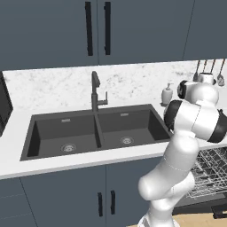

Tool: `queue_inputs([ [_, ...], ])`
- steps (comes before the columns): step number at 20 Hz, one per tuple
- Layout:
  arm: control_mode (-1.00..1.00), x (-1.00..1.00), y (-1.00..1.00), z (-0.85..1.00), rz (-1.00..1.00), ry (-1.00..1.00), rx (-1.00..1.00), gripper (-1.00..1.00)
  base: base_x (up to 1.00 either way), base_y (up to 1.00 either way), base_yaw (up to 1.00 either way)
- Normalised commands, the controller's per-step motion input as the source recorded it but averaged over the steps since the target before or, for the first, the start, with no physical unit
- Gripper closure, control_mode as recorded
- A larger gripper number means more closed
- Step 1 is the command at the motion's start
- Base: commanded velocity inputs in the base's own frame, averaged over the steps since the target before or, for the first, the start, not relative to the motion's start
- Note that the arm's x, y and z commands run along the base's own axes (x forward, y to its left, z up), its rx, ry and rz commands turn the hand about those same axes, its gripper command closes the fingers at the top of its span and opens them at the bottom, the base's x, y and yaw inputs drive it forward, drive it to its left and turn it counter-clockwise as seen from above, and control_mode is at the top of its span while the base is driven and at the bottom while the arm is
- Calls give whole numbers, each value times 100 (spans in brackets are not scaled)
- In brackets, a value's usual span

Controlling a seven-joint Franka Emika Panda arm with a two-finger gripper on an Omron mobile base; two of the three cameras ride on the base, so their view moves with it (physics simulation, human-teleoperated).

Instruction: Pick up the cup and bowl from the counter, place them in the dishwasher, and close the dishwasher door.

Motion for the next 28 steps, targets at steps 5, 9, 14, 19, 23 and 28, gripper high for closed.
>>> queue_inputs([
  [5,-100,29,-37,-37,-23,1,0,-100,0,0,0],
  [9,-100,35,-57,0,-19,6,7,-100,0,0,0],
  [14,-100,34,-77,-1,-6,3,7,-100,0,0,0],
  [19,-100,38,-20,-7,0,0,0,-100,0,0,0],
  [23,-100,34,0,-40,2,0,0,-100,0,0,0],
  [28,-100,23,0,-56,4,0,0,-100,0,0,0],
])
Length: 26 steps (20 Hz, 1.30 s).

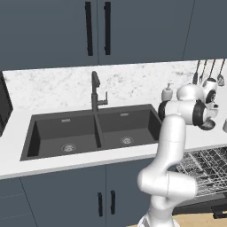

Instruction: Pick up the cup and bowl from the counter, place them in the dishwasher, and close the dishwasher door.

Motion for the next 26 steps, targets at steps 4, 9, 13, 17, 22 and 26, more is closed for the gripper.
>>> queue_inputs([
  [4,-100,21,0,-45,3,0,-1,-100,0,0,0],
  [9,-100,1,0,-20,2,0,-1,-100,0,0,0],
  [13,-100,0,0,0,0,0,0,100,0,0,0],
  [17,-100,0,0,0,0,0,0,100,0,0,0],
  [22,-100,0,0,0,0,0,0,100,0,0,0],
  [26,-100,-22,15,0,1,-7,0,100,0,0,0],
])
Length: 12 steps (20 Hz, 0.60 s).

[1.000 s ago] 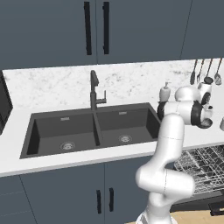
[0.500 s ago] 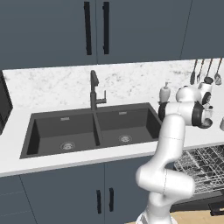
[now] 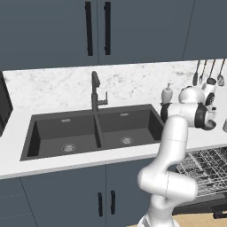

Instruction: Pick up the cup and bowl from the counter, place them in the dishwasher, and close the dishwasher door.

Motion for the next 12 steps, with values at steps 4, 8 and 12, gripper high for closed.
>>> queue_inputs([
  [4,-100,-57,67,0,7,-18,-1,100,0,0,0],
  [8,-100,-72,80,0,11,-21,-5,100,0,0,0],
  [12,-100,-100,80,0,13,-22,-10,100,0,0,0],
])
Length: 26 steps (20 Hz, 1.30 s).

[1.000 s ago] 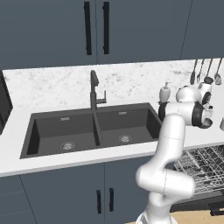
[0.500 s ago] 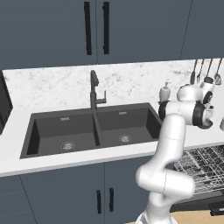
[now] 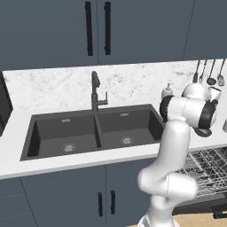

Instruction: Pick up the cup and bowl from the counter, place them in the dishwasher, and close the dishwasher door.

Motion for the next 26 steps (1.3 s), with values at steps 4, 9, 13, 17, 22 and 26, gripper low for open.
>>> queue_inputs([
  [4,-100,-100,67,-5,13,-15,-10,100,0,0,0],
  [9,-100,-99,17,-32,7,-16,-3,100,0,0,0],
  [13,-100,-51,-5,-7,-1,-11,0,100,0,0,0],
  [17,-100,-2,-26,29,-11,2,0,100,0,0,0],
  [22,-100,-1,-54,8,-13,11,7,100,0,0,0],
  [26,-100,-15,-61,0,-11,1,13,100,0,0,0],
])
